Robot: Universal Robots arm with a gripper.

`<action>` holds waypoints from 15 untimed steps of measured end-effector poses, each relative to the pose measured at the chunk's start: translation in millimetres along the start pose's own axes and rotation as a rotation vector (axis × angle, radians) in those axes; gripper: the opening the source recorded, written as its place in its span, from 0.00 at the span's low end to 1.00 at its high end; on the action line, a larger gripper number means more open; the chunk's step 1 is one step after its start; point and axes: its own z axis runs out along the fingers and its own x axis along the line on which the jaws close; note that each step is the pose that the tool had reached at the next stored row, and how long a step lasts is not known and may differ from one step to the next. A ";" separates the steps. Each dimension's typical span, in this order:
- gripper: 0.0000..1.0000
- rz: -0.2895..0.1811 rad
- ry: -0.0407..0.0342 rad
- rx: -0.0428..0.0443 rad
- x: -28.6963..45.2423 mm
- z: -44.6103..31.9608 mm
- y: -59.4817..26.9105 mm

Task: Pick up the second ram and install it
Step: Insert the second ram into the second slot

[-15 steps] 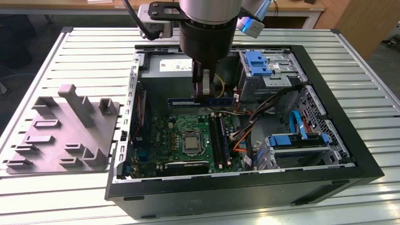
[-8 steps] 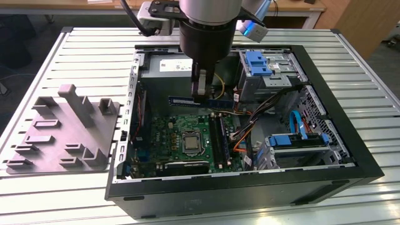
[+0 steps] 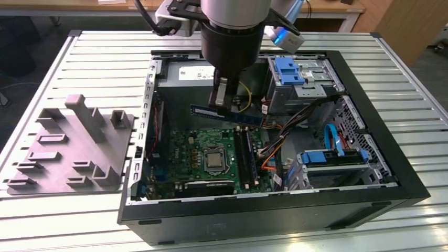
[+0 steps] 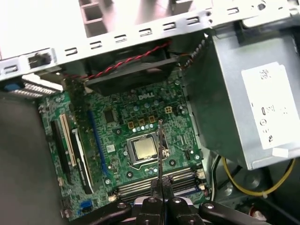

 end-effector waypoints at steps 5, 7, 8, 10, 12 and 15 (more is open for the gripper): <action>0.12 0.087 -0.0022 0.0024 0.0 0.6 0.0; 0.12 0.121 -0.0032 0.0033 0.0 0.9 0.0; 0.12 0.138 -0.0036 0.0038 0.0 1.0 0.0; 0.12 0.174 -0.0045 0.0048 0.0 1.2 0.0; 0.12 0.209 -0.0055 0.0057 0.0 1.5 -0.1; 0.12 0.261 -0.0068 0.0071 0.1 1.8 -0.1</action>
